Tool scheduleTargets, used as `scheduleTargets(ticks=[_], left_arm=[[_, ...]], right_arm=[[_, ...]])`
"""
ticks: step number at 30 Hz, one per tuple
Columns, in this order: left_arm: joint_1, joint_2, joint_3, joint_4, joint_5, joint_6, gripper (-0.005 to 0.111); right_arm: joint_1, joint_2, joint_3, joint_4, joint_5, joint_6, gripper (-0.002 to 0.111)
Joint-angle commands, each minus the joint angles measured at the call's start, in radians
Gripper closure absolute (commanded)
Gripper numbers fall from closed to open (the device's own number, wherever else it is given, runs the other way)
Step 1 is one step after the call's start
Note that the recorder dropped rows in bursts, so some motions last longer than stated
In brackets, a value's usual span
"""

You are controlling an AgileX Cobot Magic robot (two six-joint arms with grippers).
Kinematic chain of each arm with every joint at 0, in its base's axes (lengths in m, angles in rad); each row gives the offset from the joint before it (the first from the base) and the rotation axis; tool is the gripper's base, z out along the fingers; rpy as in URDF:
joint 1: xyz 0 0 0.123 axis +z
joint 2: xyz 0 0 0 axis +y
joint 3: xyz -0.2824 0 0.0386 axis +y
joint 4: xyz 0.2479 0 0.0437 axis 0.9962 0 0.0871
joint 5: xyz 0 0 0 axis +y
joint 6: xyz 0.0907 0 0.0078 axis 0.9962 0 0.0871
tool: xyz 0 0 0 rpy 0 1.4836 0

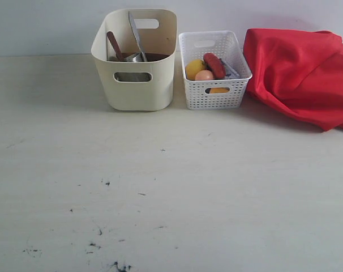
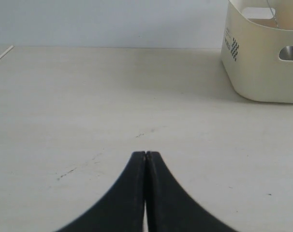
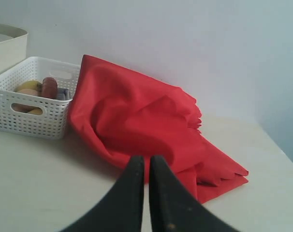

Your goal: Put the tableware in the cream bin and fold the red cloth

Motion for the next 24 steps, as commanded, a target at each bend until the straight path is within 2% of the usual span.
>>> scheduleTargets(ticks=[1,24], left_arm=[[0.001,-0.006,0.003,-0.009,-0.018,-0.003,0.107],[0.001,-0.006,0.003,-0.009,-0.018,-0.003,0.107]], right_arm=[[0.001,-0.006,0.004,0.0,0.0,0.001,0.101],[0.001,-0.006,0.004,-0.003,-0.014,0.001,0.101]])
